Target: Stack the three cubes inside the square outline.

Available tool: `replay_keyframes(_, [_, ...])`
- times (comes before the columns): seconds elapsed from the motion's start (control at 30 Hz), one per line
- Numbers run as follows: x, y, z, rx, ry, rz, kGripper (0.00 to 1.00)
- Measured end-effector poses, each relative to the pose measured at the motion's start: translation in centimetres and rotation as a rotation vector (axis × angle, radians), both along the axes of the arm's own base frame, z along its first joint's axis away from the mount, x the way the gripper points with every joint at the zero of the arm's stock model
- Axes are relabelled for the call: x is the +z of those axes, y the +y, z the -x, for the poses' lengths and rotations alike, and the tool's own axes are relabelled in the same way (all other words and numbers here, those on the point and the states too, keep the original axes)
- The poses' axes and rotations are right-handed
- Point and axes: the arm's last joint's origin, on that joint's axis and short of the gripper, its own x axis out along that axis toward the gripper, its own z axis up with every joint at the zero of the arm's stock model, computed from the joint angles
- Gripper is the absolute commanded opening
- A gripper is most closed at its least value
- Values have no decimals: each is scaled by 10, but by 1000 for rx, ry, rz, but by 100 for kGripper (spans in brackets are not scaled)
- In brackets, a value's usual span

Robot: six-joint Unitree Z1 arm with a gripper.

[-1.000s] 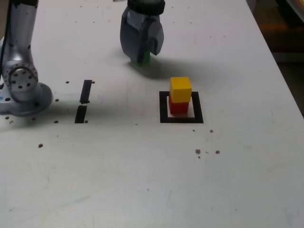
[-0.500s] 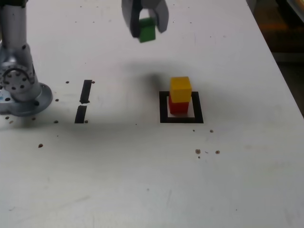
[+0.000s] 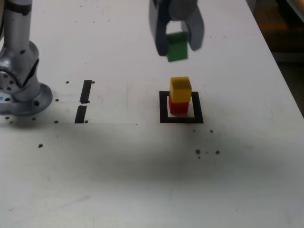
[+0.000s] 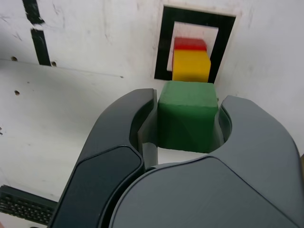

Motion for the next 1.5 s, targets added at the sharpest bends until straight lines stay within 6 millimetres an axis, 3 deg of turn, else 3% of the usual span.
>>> replay_keyframes(0.23, [-16, -19, -16, -15, 42, -7, 21])
replay_keyframes(0.73, [-46, -11, -25, -29, 141, -44, 22])
replay_keyframes(1.03, [-50, -11, -27, -29, 146, -50, 29])
replay_keyframes(1.17, [-50, -11, -28, -21, 142, -53, 42])
replay_keyframes(1.4, [-54, -12, -32, -15, 142, -51, 82])
replay_keyframes(1.5, [-56, -11, -31, -16, 149, -54, 94])
